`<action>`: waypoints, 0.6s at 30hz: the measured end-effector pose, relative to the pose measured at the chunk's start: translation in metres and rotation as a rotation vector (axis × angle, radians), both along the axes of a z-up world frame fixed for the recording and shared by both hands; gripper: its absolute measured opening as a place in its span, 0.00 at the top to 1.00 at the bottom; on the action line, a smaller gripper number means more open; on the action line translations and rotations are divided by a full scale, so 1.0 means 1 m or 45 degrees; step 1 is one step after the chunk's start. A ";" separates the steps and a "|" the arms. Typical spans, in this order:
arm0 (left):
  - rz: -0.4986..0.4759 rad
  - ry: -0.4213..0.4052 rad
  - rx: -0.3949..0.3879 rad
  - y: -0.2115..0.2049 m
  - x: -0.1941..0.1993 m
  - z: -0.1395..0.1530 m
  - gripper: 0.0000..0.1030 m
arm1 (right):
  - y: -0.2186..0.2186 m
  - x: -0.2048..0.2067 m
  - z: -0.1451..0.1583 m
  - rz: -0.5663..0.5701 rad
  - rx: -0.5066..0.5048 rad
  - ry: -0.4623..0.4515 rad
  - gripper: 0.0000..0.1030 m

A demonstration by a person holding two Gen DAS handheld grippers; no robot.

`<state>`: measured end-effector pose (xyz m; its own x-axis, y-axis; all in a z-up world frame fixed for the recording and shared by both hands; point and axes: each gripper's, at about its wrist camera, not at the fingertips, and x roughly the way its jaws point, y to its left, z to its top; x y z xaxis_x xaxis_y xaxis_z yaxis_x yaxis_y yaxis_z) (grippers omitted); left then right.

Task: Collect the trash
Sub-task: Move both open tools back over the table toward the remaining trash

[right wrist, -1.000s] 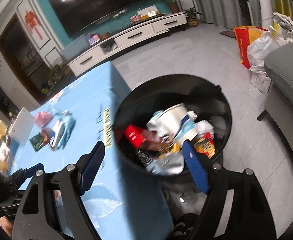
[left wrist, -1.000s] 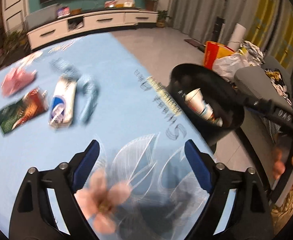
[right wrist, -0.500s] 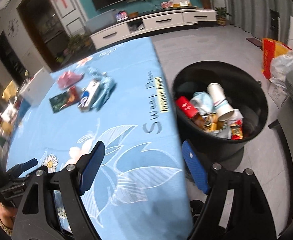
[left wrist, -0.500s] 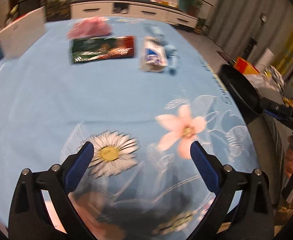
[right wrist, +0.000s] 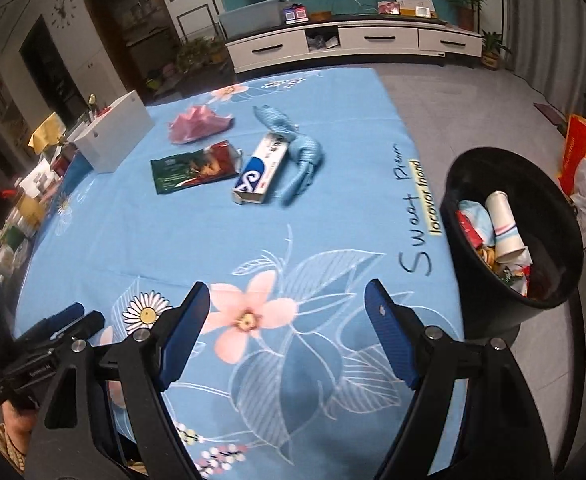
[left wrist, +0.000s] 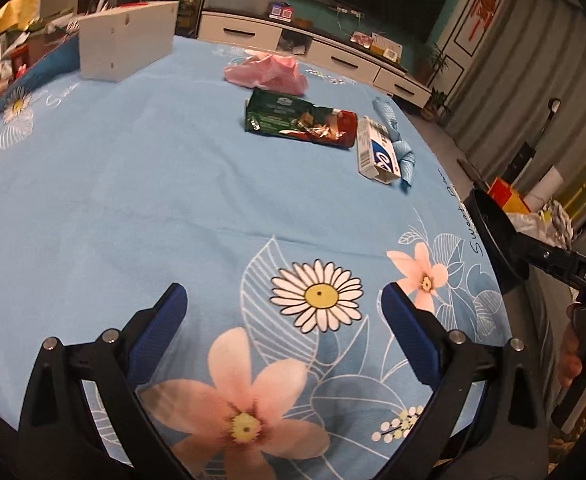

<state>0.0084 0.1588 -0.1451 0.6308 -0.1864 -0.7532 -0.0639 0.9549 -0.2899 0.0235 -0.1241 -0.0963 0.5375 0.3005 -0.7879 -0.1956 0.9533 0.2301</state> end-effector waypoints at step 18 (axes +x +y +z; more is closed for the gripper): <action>0.072 0.004 -0.129 0.036 0.006 -0.016 0.05 | 0.030 0.018 -0.014 0.027 -0.042 0.052 0.24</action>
